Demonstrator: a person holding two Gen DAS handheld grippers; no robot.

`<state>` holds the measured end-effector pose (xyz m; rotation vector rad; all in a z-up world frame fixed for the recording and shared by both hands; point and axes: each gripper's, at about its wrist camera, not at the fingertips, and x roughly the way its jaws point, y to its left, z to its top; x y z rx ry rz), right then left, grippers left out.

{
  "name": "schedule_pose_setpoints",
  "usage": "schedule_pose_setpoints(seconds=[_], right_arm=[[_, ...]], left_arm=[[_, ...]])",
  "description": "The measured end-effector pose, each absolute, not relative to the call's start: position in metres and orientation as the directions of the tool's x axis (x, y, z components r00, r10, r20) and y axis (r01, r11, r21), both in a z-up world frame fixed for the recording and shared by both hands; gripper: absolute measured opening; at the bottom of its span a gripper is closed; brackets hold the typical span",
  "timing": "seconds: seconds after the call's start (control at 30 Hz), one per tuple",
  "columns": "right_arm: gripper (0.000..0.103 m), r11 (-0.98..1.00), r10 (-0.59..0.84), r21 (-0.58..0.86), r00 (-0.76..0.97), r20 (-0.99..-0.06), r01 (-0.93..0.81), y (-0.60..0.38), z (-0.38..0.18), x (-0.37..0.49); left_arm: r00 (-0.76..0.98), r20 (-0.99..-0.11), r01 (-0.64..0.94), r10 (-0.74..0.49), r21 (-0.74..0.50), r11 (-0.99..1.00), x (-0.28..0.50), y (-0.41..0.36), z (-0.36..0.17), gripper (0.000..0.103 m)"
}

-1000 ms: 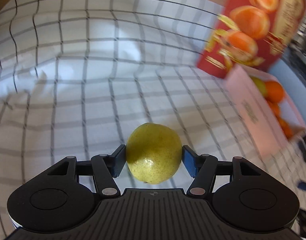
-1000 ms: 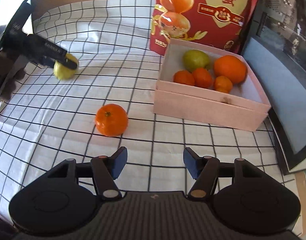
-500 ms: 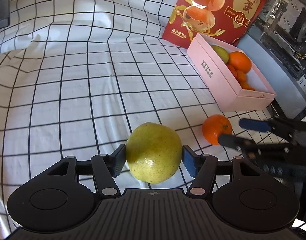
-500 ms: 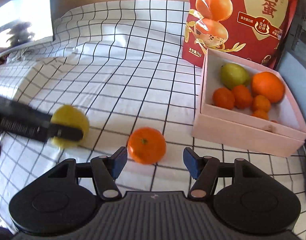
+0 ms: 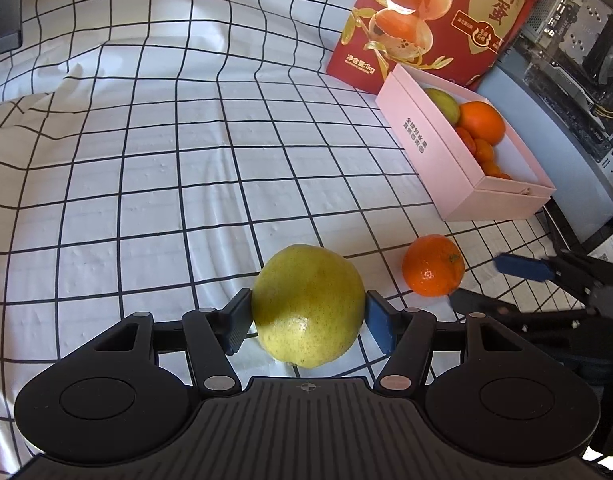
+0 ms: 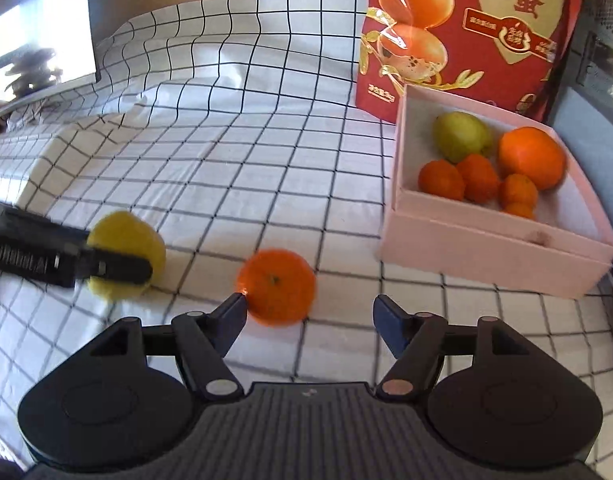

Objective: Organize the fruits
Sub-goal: 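Move the right tool to the last tangerine and close on it while the left tool holds the pear, then carry the pear and tangerine over the pink box with both tools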

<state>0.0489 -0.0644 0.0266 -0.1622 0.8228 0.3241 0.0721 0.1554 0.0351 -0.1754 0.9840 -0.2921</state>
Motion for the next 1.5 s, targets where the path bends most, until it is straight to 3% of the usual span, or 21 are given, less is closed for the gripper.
schedule_pose_setpoints(seconds=[0.17, 0.33, 0.67, 0.77, 0.87, 0.9, 1.0, 1.33, 1.5], right_arm=[[0.069, 0.949, 0.136, -0.090, 0.651, -0.747, -0.302, -0.083, 0.021, 0.033], [0.069, 0.954, 0.228, 0.039, 0.634, -0.739, -0.298, -0.098, 0.033, 0.028], [0.069, 0.924, 0.300, 0.064, 0.613, -0.730, -0.376, -0.049, 0.034, 0.068], [0.066, 0.921, 0.308, 0.083, 0.582, -0.752, -0.381, -0.037, 0.022, 0.078], [0.050, 0.923, 0.277, 0.038, 0.591, -0.758, -0.384, -0.032, 0.018, 0.078], [0.049, 0.918, 0.282, 0.037, 0.586, -0.760, -0.395, -0.034, 0.019, 0.076], [0.048, 0.908, 0.307, 0.063, 0.559, -0.770, -0.413, -0.041, 0.020, 0.071], [0.048, 0.906, 0.225, -0.057, 0.590, -0.775, -0.420, -0.070, 0.023, 0.028], [0.049, 0.924, 0.225, -0.025, 0.595, -0.772, -0.381, -0.083, 0.021, 0.023]], left_arm=[[0.526, -0.790, 0.151, -0.315, -0.279, 0.949, 0.070, 0.155, 0.035, 0.066], [0.529, -0.789, 0.144, -0.312, -0.279, 0.950, 0.066, 0.155, 0.035, 0.066], [0.541, -0.780, 0.128, -0.314, -0.293, 0.947, 0.049, 0.159, 0.036, 0.066], [0.546, -0.780, 0.131, -0.306, -0.282, 0.950, 0.048, 0.157, 0.037, 0.066], [0.551, -0.779, 0.130, -0.298, -0.273, 0.953, 0.048, 0.155, 0.036, 0.066], [0.553, -0.779, 0.132, -0.296, -0.269, 0.954, 0.048, 0.154, 0.036, 0.066], [0.555, -0.780, 0.140, -0.289, -0.255, 0.957, 0.050, 0.152, 0.036, 0.066], [0.566, -0.776, 0.163, -0.278, -0.225, 0.961, 0.061, 0.145, 0.034, 0.066], [0.533, -0.781, 0.226, -0.325, -0.239, 0.944, 0.062, 0.132, 0.034, 0.066]])
